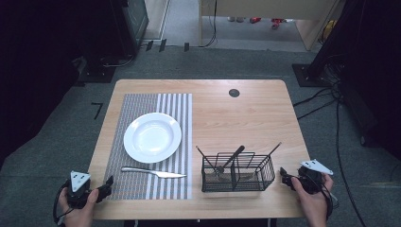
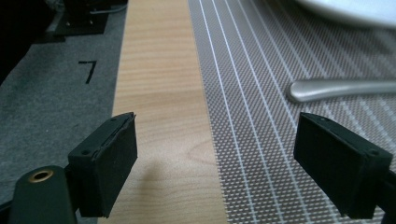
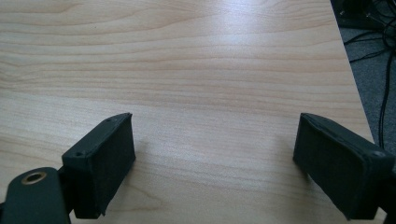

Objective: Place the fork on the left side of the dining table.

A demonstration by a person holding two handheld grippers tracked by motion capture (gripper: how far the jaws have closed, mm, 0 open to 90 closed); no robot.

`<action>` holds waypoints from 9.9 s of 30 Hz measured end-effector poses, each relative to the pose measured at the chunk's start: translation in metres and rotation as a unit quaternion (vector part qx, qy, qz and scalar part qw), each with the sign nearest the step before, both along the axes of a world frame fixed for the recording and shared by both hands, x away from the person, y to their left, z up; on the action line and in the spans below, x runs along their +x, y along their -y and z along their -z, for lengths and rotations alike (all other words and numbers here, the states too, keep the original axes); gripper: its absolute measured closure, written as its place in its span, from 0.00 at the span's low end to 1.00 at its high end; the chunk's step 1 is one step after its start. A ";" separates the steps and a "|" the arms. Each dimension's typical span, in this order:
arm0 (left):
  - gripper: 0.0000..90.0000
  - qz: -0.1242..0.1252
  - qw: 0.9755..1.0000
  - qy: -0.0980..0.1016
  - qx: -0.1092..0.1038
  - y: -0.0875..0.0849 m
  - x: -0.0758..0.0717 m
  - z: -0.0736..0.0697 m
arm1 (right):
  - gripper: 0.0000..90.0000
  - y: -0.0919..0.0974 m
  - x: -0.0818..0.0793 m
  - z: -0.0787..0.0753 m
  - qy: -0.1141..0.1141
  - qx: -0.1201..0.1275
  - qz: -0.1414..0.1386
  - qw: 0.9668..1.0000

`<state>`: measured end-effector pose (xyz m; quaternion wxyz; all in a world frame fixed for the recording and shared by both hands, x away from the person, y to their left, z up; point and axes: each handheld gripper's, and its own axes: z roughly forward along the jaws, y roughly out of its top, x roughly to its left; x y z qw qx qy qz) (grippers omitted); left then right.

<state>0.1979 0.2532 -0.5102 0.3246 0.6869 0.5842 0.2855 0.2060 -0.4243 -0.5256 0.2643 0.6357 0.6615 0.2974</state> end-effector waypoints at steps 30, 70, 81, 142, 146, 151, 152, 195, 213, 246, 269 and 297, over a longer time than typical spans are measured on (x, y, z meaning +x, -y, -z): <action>0.15 0.134 0.983 0.080 -0.096 0.111 -0.005 -0.084 | 0.14 0.000 0.001 0.000 0.000 0.000 -0.002 1.000; 0.46 0.244 0.953 0.043 -0.173 0.243 0.023 -0.112 | 0.13 0.000 0.001 0.000 0.000 0.000 0.001 1.000; 0.55 0.244 0.953 0.022 -0.178 0.252 0.035 -0.107 | 0.13 0.000 0.002 0.000 0.000 0.000 0.004 1.000; 0.99 0.306 0.898 0.096 -0.302 0.215 0.039 -0.178 | 0.13 0.000 0.002 0.000 0.001 0.000 0.004 1.000; 0.99 0.302 0.893 0.099 -0.320 0.205 0.045 -0.182 | 0.13 0.000 0.002 0.000 0.001 0.000 0.004 1.000; 0.99 0.284 0.891 0.111 -0.338 0.190 0.054 -0.189 | 0.13 0.000 0.002 0.000 0.001 0.001 0.004 1.000; 0.99 0.284 0.891 0.111 -0.338 0.190 0.054 -0.189 | 0.13 0.000 0.002 0.000 0.001 0.001 0.004 1.000; 0.99 0.137 0.907 0.160 -0.364 0.125 0.159 -0.139 | 0.13 0.000 0.002 0.000 0.000 0.001 0.004 1.000; 0.99 0.044 0.892 0.151 -0.424 0.101 0.212 -0.109 | 0.13 0.000 0.002 0.000 0.000 0.001 0.004 1.000; 0.99 -0.126 0.839 0.111 -0.517 0.073 0.267 -0.023 | 0.13 0.000 0.002 0.000 0.000 0.000 0.004 1.000; 0.99 -0.180 0.848 0.088 -0.490 0.070 0.277 -0.014 | 0.13 0.000 0.002 0.000 0.000 0.001 0.004 1.000; 0.83 -0.214 0.879 -0.010 -0.427 0.060 0.284 0.003 | 0.13 0.000 0.002 0.000 0.001 0.000 0.004 1.000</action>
